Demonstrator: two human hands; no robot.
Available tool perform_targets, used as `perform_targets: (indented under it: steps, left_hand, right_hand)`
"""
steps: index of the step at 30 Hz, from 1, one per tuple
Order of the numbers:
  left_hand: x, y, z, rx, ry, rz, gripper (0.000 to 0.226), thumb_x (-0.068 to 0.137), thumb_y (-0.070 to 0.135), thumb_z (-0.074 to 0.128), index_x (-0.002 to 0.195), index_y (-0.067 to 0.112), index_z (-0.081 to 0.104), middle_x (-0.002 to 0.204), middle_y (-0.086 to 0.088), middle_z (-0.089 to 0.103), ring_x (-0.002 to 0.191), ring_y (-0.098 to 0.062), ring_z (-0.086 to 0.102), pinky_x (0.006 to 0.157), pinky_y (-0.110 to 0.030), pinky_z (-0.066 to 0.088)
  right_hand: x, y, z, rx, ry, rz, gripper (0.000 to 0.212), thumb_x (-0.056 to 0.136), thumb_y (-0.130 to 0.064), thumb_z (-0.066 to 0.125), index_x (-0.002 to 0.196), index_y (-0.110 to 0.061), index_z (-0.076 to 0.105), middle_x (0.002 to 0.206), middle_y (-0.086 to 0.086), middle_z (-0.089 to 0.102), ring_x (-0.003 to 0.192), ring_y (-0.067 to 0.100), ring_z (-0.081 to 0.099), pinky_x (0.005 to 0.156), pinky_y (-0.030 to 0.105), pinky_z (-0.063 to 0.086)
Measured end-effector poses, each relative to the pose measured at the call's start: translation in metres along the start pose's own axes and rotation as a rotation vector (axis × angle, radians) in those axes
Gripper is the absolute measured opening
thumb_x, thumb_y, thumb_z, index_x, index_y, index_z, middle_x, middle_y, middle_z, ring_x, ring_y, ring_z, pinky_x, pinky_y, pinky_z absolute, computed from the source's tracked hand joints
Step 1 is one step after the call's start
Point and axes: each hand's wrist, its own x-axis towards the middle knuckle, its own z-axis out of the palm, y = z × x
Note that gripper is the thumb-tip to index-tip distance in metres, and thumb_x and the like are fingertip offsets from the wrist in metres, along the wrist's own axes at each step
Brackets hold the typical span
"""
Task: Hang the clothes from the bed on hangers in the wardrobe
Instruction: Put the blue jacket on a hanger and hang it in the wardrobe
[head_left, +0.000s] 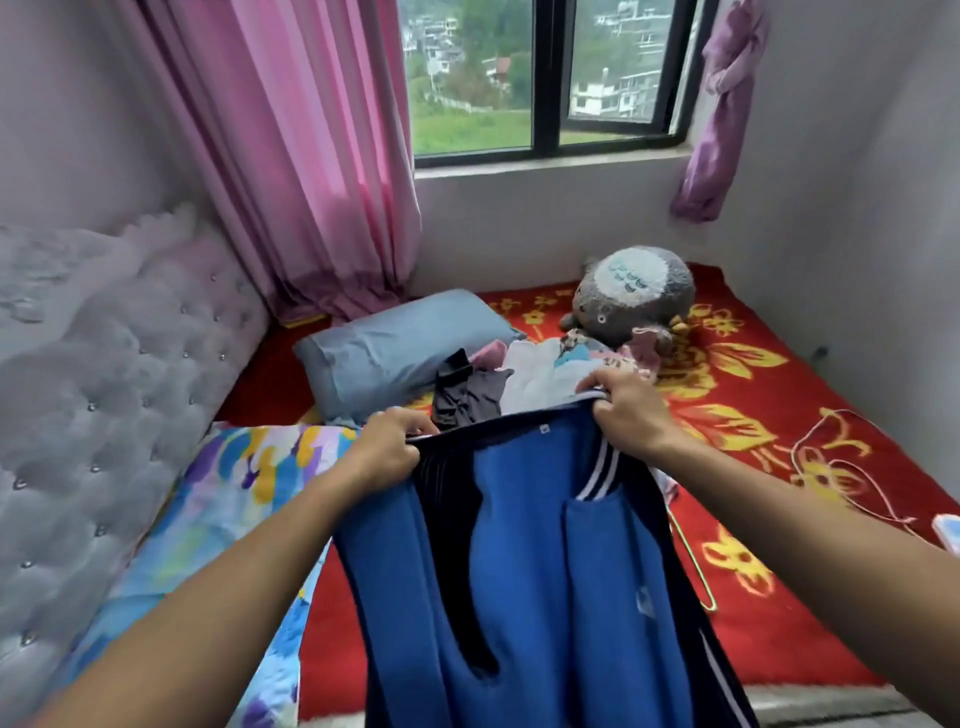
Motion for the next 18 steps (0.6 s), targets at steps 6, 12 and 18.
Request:
perform_targets:
  steps: [6,12,18]
  left_hand:
    - [0.056,-0.033,0.082,-0.083,-0.227,-0.001,0.024,0.064,0.026,0.047,0.078,0.023,0.067,0.080,0.000,0.069,0.080,-0.019,0.064,0.074,-0.036,0.053]
    - [0.126,-0.045,0.146,0.207,-0.122,0.004,0.038,0.088,0.052,0.050,0.072,0.018,0.053,0.076,-0.001,0.063,0.077,-0.026,0.059,0.057,-0.033,0.033]
    - [0.164,-0.060,0.214,0.178,-0.130,-0.222,0.025,0.095,0.034,0.039,0.088,0.014,0.053,0.101,-0.012,0.064,0.093,-0.038,0.059,0.069,-0.038,0.042]
  right_hand:
    - [0.045,0.086,0.070,-0.217,-0.144,0.195,0.036,0.080,-0.008,0.046,0.108,-0.022,0.063,0.110,0.013,0.067,0.101,0.034,0.059,0.081,0.039,0.048]
    - [0.071,0.135,0.100,-0.287,-0.097,0.341,0.029,0.080,-0.013,0.051,0.104,-0.026,0.062,0.106,0.010,0.068,0.096,0.034,0.062,0.075,0.039,0.047]
    - [0.042,0.186,0.152,-0.171,-0.435,0.504,0.041,0.077,-0.048,0.068,0.112,-0.028,0.062,0.108,0.002,0.068,0.101,0.025,0.062,0.081,0.034,0.048]
